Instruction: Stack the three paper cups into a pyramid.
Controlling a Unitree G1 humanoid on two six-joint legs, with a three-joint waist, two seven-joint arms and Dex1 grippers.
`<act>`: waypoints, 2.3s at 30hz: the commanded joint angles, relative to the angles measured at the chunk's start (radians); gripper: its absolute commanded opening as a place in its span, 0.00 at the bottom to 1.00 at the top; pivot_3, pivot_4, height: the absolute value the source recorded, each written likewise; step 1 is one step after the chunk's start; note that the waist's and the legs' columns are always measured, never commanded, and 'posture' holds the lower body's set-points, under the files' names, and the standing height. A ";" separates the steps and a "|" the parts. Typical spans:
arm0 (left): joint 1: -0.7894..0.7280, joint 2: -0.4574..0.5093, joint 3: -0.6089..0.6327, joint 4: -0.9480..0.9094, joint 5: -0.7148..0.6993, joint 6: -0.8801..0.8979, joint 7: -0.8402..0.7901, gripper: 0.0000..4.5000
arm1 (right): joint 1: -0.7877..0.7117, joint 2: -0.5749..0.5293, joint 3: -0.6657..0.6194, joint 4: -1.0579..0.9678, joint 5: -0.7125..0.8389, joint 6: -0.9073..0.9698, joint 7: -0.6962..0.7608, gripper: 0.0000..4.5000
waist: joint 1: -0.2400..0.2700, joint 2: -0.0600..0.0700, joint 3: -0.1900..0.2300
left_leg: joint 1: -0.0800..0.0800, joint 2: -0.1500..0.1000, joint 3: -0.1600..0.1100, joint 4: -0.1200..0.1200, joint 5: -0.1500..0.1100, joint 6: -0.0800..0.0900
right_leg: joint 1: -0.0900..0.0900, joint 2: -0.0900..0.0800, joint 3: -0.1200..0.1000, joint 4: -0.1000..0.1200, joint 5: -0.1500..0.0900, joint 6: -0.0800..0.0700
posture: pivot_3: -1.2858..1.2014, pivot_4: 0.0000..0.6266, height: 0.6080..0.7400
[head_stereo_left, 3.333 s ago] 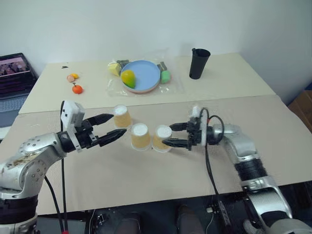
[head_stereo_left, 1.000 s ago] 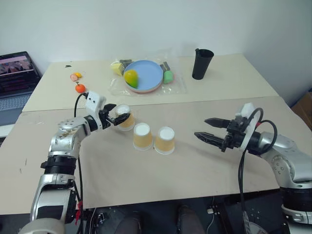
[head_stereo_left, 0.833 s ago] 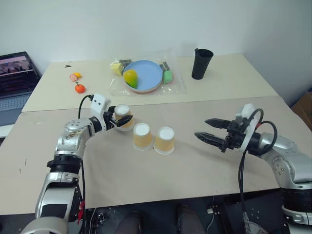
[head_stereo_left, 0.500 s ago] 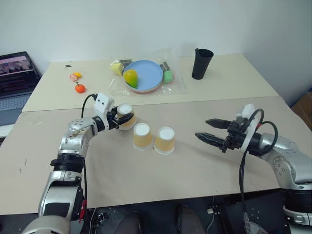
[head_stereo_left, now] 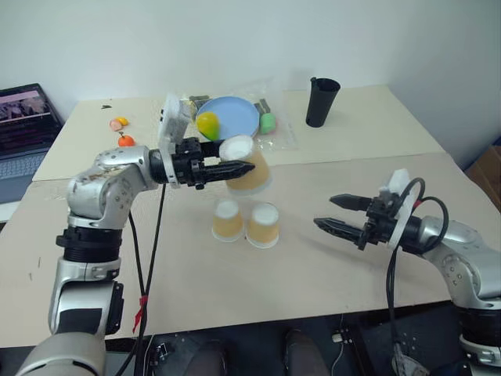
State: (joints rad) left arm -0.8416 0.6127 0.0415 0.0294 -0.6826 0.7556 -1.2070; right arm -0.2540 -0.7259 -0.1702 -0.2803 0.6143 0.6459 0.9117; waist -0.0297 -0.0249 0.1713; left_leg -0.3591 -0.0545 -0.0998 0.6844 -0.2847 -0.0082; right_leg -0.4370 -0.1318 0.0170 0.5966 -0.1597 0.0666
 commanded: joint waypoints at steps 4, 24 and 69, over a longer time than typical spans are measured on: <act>-0.031 0.083 -0.064 0.070 0.079 -0.056 -0.099 0.55 | 0.009 -0.006 -0.036 -0.055 0.028 0.004 -0.017 1.00 | -0.004 0.000 0.000 | 0.001 0.000 0.000 0.000 0.000 0.000 | 0.001 0.000 0.000 0.000 0.000 0.000 | 0.52 0.24 0.85; -0.089 -0.018 -0.142 0.214 0.192 -0.148 -0.152 0.55 | 0.043 -0.006 -0.049 -0.074 0.037 -0.006 -0.057 1.00 | 0.009 0.000 0.000 | -0.001 0.000 0.000 0.000 0.000 0.000 | 0.000 0.000 0.000 -0.001 0.000 0.000 | 0.52 0.24 0.85; 0.186 0.071 0.357 -0.006 0.030 -0.025 0.391 0.98 | 0.057 0.002 -0.200 -0.007 -0.034 -0.098 -0.167 1.00 | 0.009 0.000 0.000 | 0.000 0.000 0.000 0.001 0.000 0.000 | -0.001 0.000 0.002 0.000 0.000 0.000 | 0.52 0.24 0.85</act>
State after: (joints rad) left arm -0.6657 0.6664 0.3467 0.0821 -0.6572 0.7412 -0.8653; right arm -0.1783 -0.7363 -0.2893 -0.2804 0.5933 0.5959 0.8116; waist -0.0211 -0.0250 0.1713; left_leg -0.3593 -0.0545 -0.0997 0.6854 -0.2848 -0.0081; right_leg -0.4380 -0.1317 0.0185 0.5965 -0.1594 0.0662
